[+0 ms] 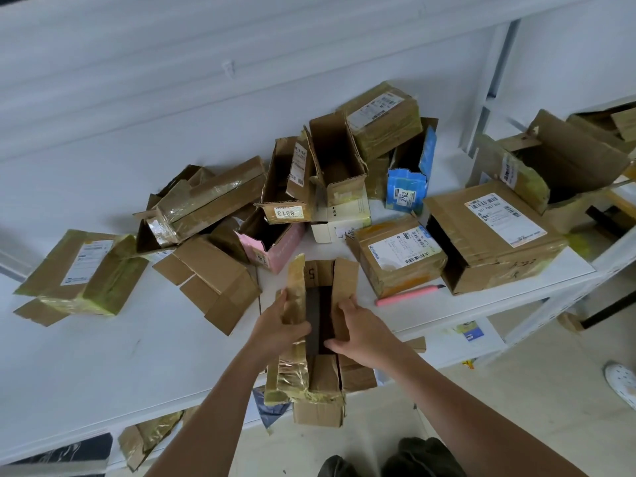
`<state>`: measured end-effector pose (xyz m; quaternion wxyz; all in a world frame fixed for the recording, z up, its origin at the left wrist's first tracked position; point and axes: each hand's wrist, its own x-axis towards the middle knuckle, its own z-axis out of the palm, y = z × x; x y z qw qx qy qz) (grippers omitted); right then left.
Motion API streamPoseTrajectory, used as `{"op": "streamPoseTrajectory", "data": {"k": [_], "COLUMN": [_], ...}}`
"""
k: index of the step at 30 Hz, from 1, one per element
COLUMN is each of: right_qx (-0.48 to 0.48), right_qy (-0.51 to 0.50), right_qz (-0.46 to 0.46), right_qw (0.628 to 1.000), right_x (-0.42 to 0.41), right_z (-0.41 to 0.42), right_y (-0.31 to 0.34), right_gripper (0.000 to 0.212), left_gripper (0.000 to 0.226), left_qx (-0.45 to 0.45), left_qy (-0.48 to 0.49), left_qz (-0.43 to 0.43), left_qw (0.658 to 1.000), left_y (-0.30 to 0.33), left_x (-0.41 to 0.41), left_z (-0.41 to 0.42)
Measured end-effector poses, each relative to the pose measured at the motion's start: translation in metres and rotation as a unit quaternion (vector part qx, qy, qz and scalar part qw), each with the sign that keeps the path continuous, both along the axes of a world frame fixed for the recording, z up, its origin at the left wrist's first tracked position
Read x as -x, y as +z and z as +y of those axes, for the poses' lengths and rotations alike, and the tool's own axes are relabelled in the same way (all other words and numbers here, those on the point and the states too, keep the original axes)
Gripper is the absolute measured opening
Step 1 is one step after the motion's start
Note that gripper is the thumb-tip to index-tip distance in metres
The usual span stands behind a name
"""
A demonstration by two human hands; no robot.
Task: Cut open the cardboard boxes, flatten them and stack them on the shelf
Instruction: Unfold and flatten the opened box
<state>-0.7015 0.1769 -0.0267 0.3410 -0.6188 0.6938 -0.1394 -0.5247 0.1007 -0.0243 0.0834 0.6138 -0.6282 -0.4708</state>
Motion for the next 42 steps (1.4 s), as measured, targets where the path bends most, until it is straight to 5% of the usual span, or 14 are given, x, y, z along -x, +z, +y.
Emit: {"op": "streamPoseTrajectory", "data": {"k": [5, 12, 17, 22, 27, 30, 34, 38, 42], "right_qx": [-0.003, 0.001, -0.028, -0.028, -0.019, 0.018, 0.048, 0.133, 0.123], "right_qy": [-0.007, -0.020, 0.004, 0.006, -0.033, -0.028, -0.006, -0.018, -0.017], "right_qz": [-0.007, -0.029, -0.009, -0.008, -0.087, -0.083, -0.073, 0.091, 0.090], "right_qw": [1.000, 0.999, 1.000, 1.000, 0.995, 0.996, 0.996, 0.987, 0.988], "right_x": [-0.001, -0.001, -0.004, -0.014, -0.014, -0.004, 0.007, 0.000, 0.000], "right_z": [-0.001, 0.000, 0.008, 0.027, 0.031, 0.019, 0.003, 0.013, 0.025], "right_y": [-0.002, -0.004, 0.000, -0.002, -0.016, -0.016, -0.010, -0.013, -0.028], "right_gripper": [0.064, 0.066, 0.098, 0.116, 0.120, 0.113, 0.092, 0.053, 0.064], "left_gripper": [0.083, 0.076, 0.091, 0.080, 0.123, 0.145, 0.136, 0.120, 0.114], "left_qx": [-0.099, -0.126, -0.019, 0.070, 0.056, -0.012, -0.025, 0.017, 0.020], "left_qy": [0.028, 0.020, 0.009, 0.078, -0.031, -0.061, 0.008, 0.071, 0.094], "left_qz": [0.085, 0.108, 0.038, 0.029, -0.078, -0.126, -0.096, -0.053, -0.042], "left_qw": [0.991, 0.986, 0.999, 0.994, 0.995, 0.990, 0.995, 0.996, 0.995], "left_y": [0.005, 0.006, 0.005, 0.004, -0.001, 0.000, 0.007, 0.001, -0.001], "left_x": [-0.015, -0.023, -0.001, 0.008, 0.010, 0.004, 0.009, 0.015, 0.016], "left_z": [-0.004, -0.005, 0.001, 0.001, 0.011, 0.018, 0.022, 0.023, 0.021]}}
